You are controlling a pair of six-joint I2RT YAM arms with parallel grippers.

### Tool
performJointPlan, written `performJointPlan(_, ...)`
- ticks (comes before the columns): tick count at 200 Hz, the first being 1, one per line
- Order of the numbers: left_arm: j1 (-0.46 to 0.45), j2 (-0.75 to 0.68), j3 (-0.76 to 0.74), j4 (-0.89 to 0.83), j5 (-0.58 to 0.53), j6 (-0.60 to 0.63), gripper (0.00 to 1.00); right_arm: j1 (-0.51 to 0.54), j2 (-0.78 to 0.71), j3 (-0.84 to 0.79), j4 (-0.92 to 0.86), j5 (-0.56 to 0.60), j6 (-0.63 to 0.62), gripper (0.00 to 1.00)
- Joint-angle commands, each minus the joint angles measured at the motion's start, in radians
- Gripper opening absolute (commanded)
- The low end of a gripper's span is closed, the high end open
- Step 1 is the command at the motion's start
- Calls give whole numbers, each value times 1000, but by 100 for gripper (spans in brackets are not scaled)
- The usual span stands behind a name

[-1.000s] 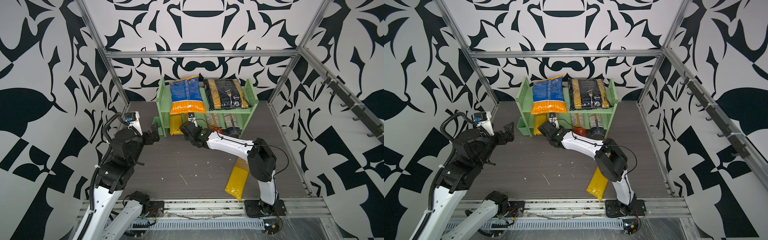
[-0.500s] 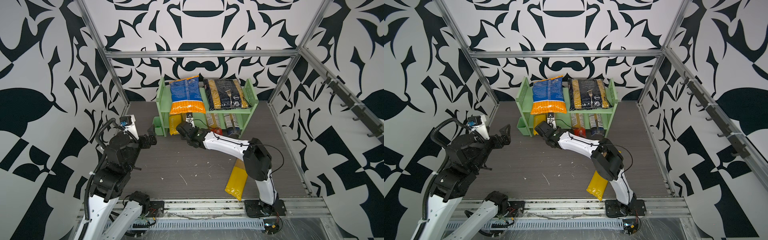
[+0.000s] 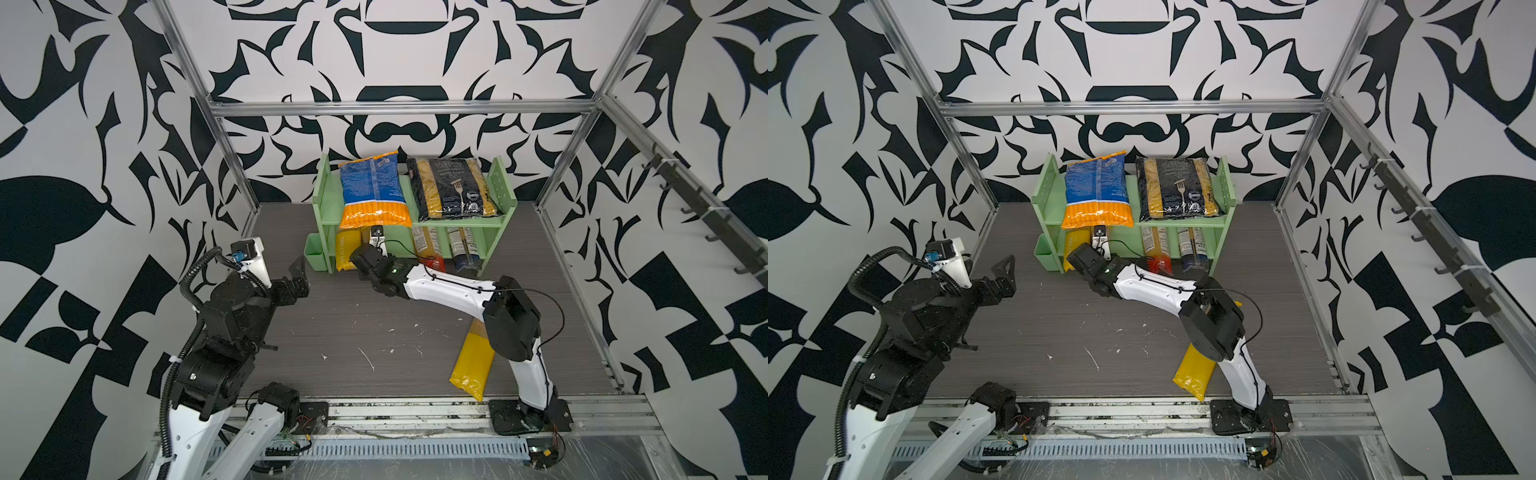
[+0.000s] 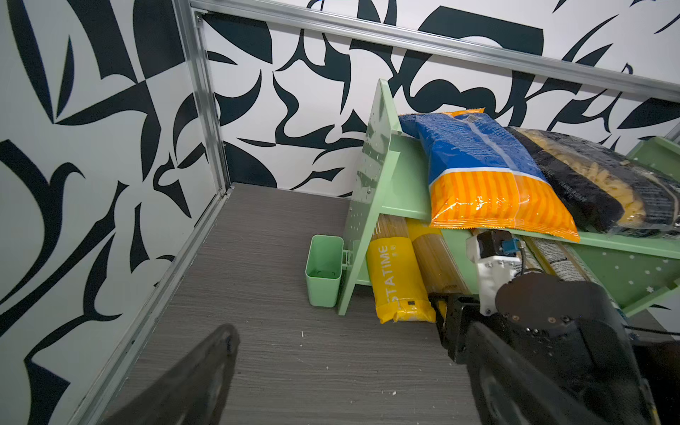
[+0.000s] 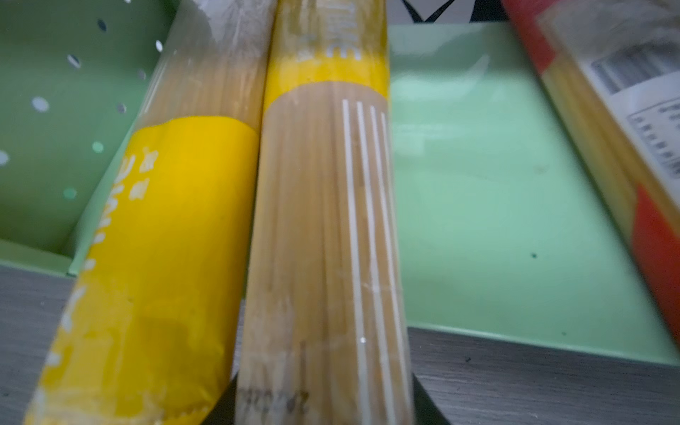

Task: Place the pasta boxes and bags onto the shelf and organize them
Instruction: 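Stand the pack beside the other yellow pack and open the right gripper, then withdraw the right gripper while the left gripper swings toward the last pack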

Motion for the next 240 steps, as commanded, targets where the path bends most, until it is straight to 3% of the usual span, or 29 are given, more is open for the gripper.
performJointPlan(1,4,7,-4,-19,9,-20,99,48,-56,-48,-12,-107,-40,63)
performJointPlan(30,3,29,-4,6,31,-32,99,48,-96,-82,-23,-105,-51,66)
performJointPlan(35,4,34,-5,10,37,-33,99,48,-102,-86,-28,-103,-52,83)
performJointPlan(40,5,39,-3,13,42,-34,99,48,-107,-90,-30,-103,-54,85)
performJointPlan(139,5,135,9,70,153,-100,99,57,-301,-269,-105,-85,-29,87)
performJointPlan(203,-1,220,-40,163,299,-222,99,109,-569,-530,-226,22,133,87)
performJointPlan(220,-40,257,-44,193,313,-244,99,119,-673,-614,-276,58,203,87)
performJointPlan(240,-158,309,-38,226,243,-240,99,135,-789,-677,-385,110,278,88)
